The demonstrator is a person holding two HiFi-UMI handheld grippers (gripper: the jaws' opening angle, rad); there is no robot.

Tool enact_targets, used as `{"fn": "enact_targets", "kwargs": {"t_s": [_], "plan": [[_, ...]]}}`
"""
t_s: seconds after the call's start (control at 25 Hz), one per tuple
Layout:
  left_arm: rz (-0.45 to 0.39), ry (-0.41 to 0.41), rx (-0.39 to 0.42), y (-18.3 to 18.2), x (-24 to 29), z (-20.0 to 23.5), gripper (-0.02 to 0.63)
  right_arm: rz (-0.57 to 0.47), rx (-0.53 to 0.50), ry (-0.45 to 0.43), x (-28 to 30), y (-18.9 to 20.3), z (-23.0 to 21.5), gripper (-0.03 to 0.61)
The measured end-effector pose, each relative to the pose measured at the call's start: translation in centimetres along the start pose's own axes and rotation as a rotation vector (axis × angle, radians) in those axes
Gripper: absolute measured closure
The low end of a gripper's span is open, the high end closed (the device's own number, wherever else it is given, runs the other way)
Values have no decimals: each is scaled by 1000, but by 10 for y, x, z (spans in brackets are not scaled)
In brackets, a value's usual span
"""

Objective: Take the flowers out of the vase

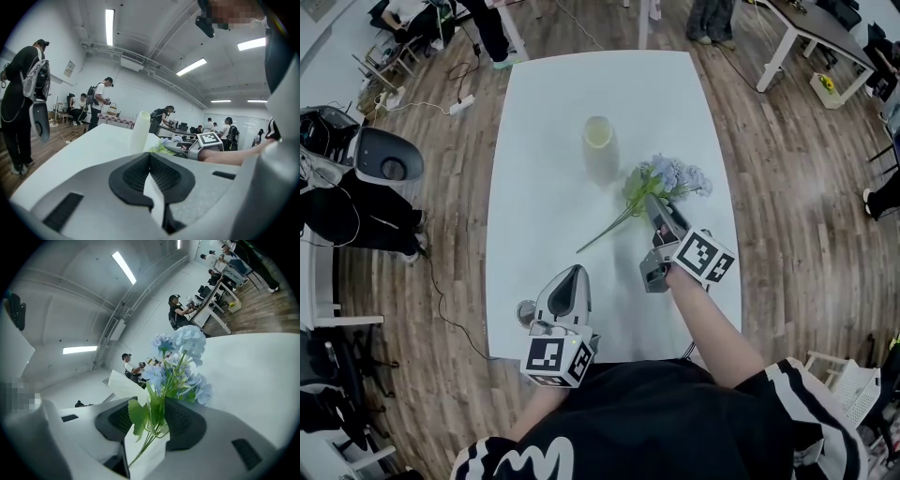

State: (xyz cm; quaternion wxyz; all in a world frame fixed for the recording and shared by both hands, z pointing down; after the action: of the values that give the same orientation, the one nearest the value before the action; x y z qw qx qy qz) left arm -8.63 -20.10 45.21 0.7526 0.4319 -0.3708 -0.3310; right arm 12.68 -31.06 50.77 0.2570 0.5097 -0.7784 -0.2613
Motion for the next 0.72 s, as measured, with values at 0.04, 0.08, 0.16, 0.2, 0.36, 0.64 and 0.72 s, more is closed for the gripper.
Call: {"fn": "enact_targets", "kwargs": {"t_s": [0.04,0.08,0.16,0.2,0.36,0.64,0.72], "plan": [[-1,1,1,0,0,-1,609,1,3,6,-2,-1,1,402],[-3,2,1,0,0,-2,609,1,4,13,-3,-1,1,393],[-6,4,1,1,-1,-4,609,-1,-7,21,-8,-3,4,382],[-8,6,2,1,-1,-6,609,-4,-15,23,-10,-4,5,378],[-14,14,10,1,-4,-10,609,-20,-36,24,-17,-8,11,364],[-20,24,17,3,-6,-22,609,-42,-52,-3,-30,-16,20,364],[-22,25,18,4,-8,-25,609,-50,-44,-7,-35,-18,23,364]]}}
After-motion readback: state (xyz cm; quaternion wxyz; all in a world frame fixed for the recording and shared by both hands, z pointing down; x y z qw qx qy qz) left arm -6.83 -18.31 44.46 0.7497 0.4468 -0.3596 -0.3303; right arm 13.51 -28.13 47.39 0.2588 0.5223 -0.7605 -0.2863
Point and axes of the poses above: the fingertips, and each gripper's own axes: x forward along the fingers, z to its left, y out of its underside, the point moved 5 cm from there along -x, backward along the fingers, and after that the axes turned 7 degrees about -x, right-handed, at the moved point
